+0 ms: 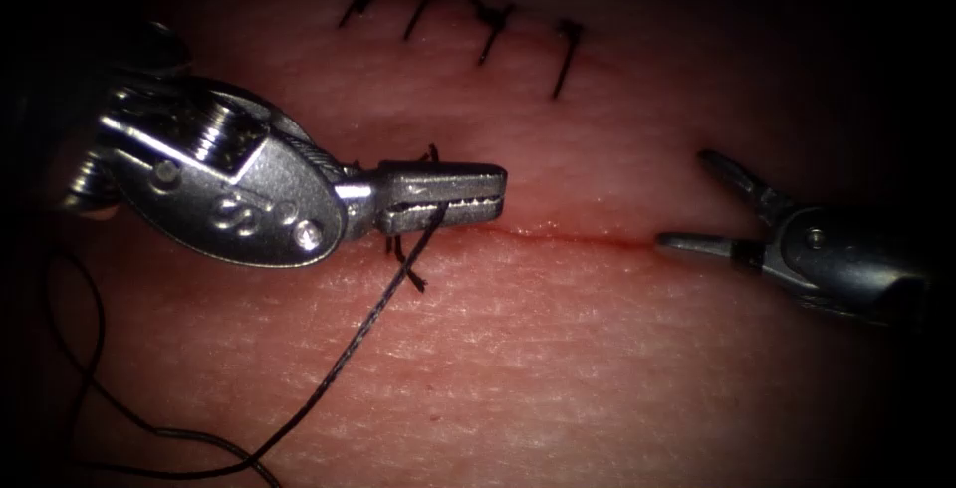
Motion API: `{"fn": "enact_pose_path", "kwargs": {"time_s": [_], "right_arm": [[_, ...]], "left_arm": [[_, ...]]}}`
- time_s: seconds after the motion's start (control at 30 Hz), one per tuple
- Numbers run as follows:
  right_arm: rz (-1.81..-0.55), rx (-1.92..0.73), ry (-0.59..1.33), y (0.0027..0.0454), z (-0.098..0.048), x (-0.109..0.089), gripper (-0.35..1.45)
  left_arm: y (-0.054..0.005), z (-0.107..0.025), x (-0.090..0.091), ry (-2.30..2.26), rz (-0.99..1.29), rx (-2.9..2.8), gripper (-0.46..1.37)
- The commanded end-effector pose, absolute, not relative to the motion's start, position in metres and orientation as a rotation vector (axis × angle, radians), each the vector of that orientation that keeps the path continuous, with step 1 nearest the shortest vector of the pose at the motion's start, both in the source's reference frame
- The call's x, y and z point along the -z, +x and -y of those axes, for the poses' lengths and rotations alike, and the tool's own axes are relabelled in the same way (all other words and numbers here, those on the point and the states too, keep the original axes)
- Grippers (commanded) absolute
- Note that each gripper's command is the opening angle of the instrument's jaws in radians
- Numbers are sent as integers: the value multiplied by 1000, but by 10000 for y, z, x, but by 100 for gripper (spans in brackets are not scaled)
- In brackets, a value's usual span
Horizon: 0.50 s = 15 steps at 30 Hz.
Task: Wound Closure
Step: Place the suture down onto the skin with the left hand.
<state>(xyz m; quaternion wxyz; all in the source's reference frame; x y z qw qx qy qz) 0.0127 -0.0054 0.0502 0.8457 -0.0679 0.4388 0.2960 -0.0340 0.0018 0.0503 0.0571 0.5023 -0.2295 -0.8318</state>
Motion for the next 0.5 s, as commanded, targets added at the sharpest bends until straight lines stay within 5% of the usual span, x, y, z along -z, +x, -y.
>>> {"fn": "enact_pose_path", "kwargs": {"time_s": [0.03,0.5], "right_arm": [[-929,-621,-139,126,54,-501,113],[-927,-617,-135,107,46,-497,111]], "left_arm": [[-343,-16,-503,1520,678,2513,-35],[-418,57,-541,1483,553,2384,-35]]}}
